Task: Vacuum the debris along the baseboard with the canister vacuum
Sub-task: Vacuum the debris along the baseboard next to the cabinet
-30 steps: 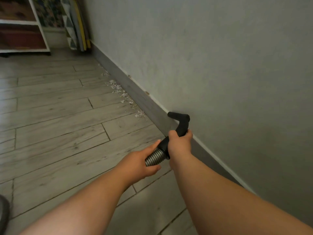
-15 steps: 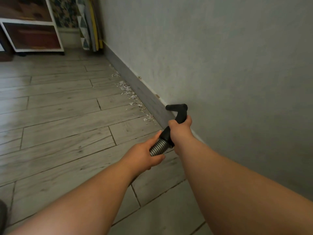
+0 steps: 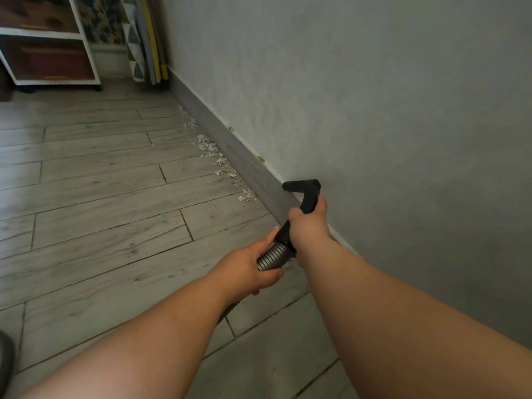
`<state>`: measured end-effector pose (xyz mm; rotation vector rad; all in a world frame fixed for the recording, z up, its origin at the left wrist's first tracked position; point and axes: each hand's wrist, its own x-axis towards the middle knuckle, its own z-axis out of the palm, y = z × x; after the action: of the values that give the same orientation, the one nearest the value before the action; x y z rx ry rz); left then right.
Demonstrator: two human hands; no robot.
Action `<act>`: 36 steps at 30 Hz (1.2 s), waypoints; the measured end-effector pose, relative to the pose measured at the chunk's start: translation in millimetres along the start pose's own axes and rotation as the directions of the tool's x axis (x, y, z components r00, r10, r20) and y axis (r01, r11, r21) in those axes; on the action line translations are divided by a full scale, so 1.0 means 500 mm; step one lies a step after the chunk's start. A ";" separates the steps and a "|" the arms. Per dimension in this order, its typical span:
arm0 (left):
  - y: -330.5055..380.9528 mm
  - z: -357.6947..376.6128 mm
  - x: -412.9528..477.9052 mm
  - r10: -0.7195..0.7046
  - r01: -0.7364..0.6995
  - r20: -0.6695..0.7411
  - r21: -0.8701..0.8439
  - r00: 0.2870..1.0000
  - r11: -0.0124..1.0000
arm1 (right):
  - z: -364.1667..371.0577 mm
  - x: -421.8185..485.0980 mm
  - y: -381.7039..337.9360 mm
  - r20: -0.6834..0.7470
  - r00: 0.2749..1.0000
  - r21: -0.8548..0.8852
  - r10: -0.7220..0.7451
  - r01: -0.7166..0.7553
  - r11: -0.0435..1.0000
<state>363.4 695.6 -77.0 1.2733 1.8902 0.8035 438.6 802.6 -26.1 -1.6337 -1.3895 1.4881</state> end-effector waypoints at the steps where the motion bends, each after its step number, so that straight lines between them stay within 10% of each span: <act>1: -0.001 0.002 -0.009 -0.001 0.001 0.012 0.000 1.000 1.000 | -0.004 -0.008 0.008 -0.019 1.000 -0.010 -0.003 0.003 1.000; 36: 0.159 0.271 -0.426 0.324 -0.459 0.437 0.248 0.839 0.853 | -0.398 -0.472 0.319 -0.436 0.890 0.310 0.136 0.007 0.951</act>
<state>571.1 535.2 -43.2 1.9353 1.5021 0.3780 708.6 584.0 -22.4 -1.6962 -0.8105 1.1774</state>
